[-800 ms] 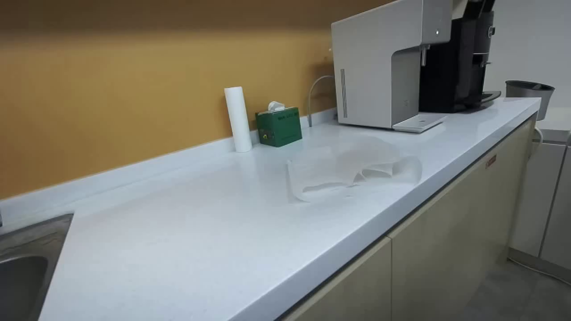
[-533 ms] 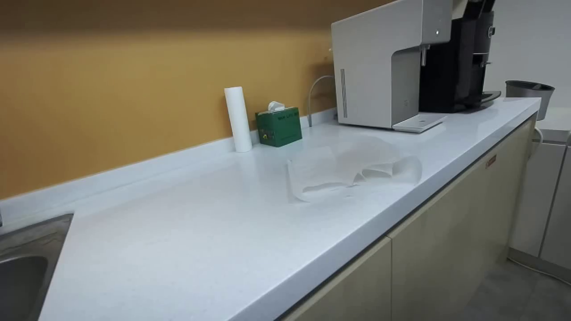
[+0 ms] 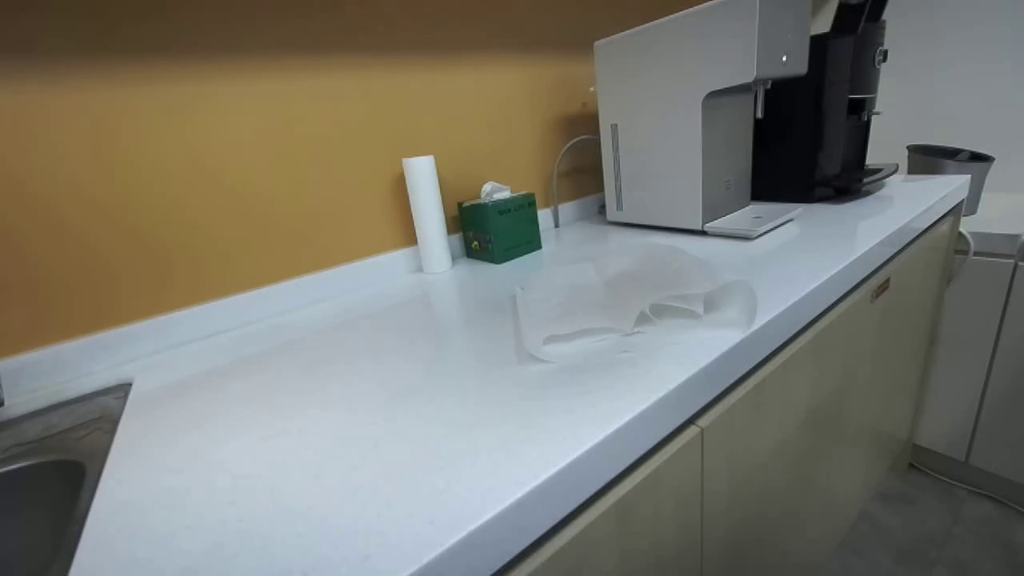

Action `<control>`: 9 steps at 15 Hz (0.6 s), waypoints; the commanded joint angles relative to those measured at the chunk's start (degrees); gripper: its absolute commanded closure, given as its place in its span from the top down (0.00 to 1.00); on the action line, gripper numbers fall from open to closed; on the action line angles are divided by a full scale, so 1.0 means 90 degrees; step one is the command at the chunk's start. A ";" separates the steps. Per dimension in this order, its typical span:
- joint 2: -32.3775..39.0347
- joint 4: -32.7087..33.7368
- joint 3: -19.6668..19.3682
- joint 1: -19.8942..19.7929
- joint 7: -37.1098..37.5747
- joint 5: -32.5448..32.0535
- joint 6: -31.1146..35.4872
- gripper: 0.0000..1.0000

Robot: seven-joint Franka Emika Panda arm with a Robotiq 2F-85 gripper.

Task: Wipe the counter top using the paper towel

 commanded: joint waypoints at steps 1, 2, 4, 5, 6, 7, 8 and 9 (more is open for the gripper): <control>0.0001 0.0008 0.0008 -0.0006 -0.0004 0.0008 -0.0011 1.00; 0.0001 0.0008 0.0008 -0.0006 -0.0004 0.0008 -0.0011 1.00; 0.0078 0.0025 0.0002 0.0044 0.0025 0.0087 0.0070 1.00; 0.0136 0.0017 0.0025 0.0061 0.0076 0.0111 0.0199 1.00; 0.0233 0.0021 0.0043 0.0130 0.0115 0.0195 0.0329 1.00; 0.0351 0.0039 0.0112 0.0147 0.0171 0.0185 0.0423 1.00; 0.0488 0.0085 0.0171 0.0185 0.0243 0.0260 0.0414 1.00; 0.0647 0.0119 0.0282 0.0207 0.0360 0.0271 0.0411 1.00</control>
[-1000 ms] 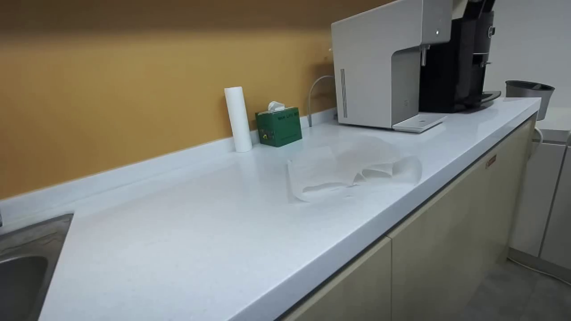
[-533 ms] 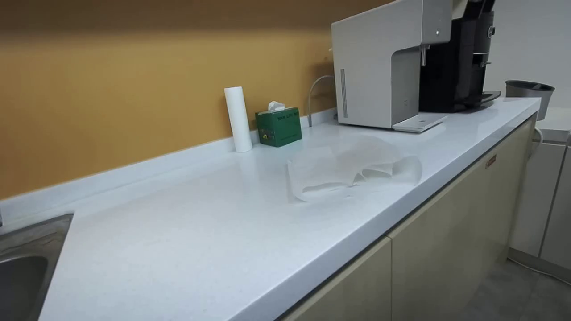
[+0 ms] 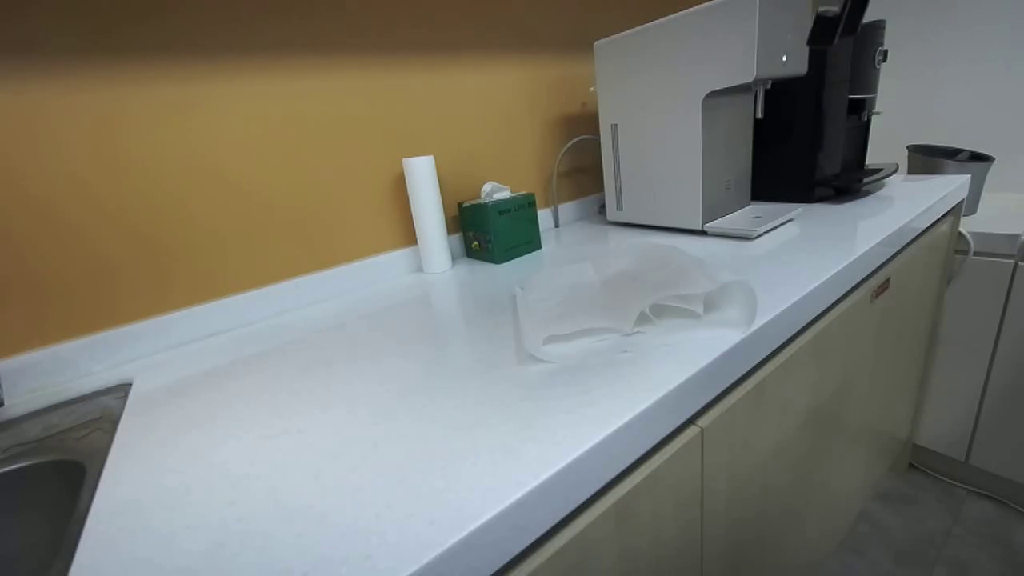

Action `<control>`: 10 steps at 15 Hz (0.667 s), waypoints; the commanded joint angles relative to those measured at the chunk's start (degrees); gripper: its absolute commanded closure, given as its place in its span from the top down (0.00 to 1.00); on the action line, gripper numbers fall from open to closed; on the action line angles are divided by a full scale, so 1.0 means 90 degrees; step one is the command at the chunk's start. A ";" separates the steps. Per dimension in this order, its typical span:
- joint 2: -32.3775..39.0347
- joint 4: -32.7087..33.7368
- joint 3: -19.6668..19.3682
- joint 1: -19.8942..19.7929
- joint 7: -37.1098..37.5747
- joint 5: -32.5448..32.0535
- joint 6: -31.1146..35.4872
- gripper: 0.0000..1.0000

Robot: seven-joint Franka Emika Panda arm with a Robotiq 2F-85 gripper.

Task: Wipe the counter top using the paper towel

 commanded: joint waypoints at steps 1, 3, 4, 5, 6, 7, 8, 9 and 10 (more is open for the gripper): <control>0.0544 0.0109 0.0308 0.0118 0.0398 0.0084 0.0214 1.00; 0.0875 0.0190 0.0539 0.0140 0.0643 0.0072 0.0208 1.00; 0.1042 0.0232 0.0639 0.0152 0.0762 0.0057 0.0208 1.00; 0.1232 0.0292 0.0709 0.0208 0.0817 0.0110 0.0157 1.00; 0.1381 0.0324 0.0723 0.0291 0.0816 0.0249 0.0200 1.00; 0.1457 0.0386 0.0632 0.0426 0.0584 0.0531 0.0022 1.00; 0.1169 0.0090 0.0673 0.0287 0.0595 0.0274 0.0207 1.00; 0.1294 0.0127 0.0681 0.0352 0.0586 0.0392 0.0202 1.00; 0.1380 0.0169 0.0684 0.0382 0.0584 0.0453 0.0201 1.00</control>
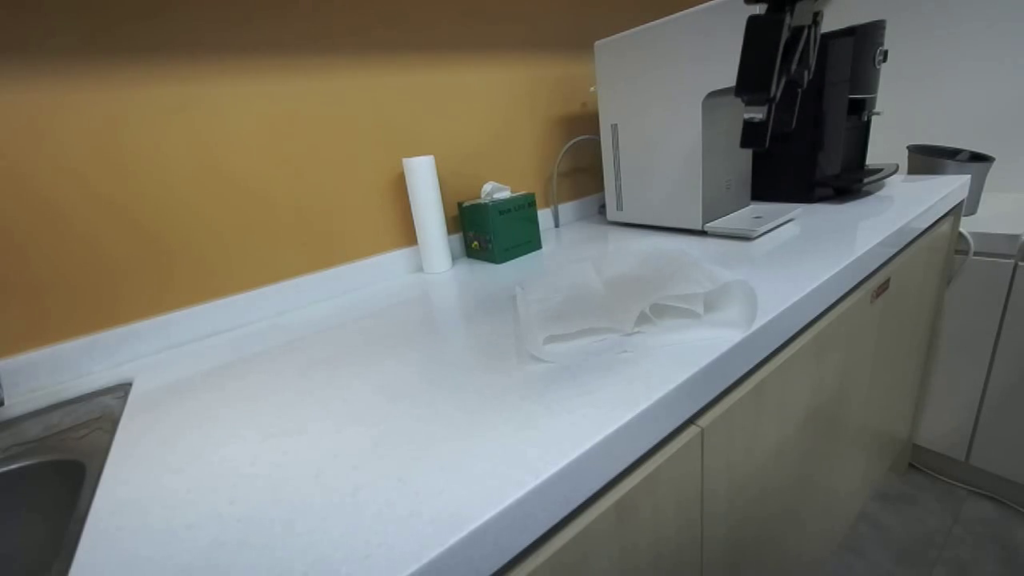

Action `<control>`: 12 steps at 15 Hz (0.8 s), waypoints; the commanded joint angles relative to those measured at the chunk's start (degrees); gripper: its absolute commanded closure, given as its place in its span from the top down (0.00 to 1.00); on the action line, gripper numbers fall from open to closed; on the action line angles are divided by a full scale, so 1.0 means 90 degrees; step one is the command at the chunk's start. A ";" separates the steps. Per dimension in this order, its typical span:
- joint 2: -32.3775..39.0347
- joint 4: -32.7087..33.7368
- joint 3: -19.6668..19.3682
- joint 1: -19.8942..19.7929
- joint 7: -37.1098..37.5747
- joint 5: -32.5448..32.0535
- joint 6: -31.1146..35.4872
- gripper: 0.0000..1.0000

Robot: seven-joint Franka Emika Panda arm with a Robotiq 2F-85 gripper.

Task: Wipe the counter top using the paper towel

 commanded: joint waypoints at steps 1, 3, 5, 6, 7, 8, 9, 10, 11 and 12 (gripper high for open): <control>0.0044 0.0042 -0.0008 0.0015 0.0004 0.0006 -0.0021 1.00; 0.0059 0.0071 -0.0018 0.0012 0.0002 0.0009 -0.0033 1.00; 0.0287 0.0187 0.0108 -0.0045 0.0502 -0.0006 -0.0054 1.00; 0.0418 0.0241 0.0175 -0.0066 0.0765 -0.0019 -0.0028 1.00; 0.0586 0.0271 0.0321 -0.0140 0.1264 -0.0183 0.0142 1.00; 0.0761 0.0354 0.0455 -0.0197 0.1757 -0.0293 0.0121 1.00; 0.0927 0.0418 0.0546 -0.0221 0.2137 -0.0351 0.0157 1.00; 0.1132 0.0515 0.0635 -0.0229 0.2529 -0.0400 0.0126 1.00; 0.1309 0.0610 0.0696 -0.0228 0.2863 -0.0451 0.0101 1.00; 0.1516 0.0710 0.0744 -0.0226 0.3247 -0.0504 0.0123 1.00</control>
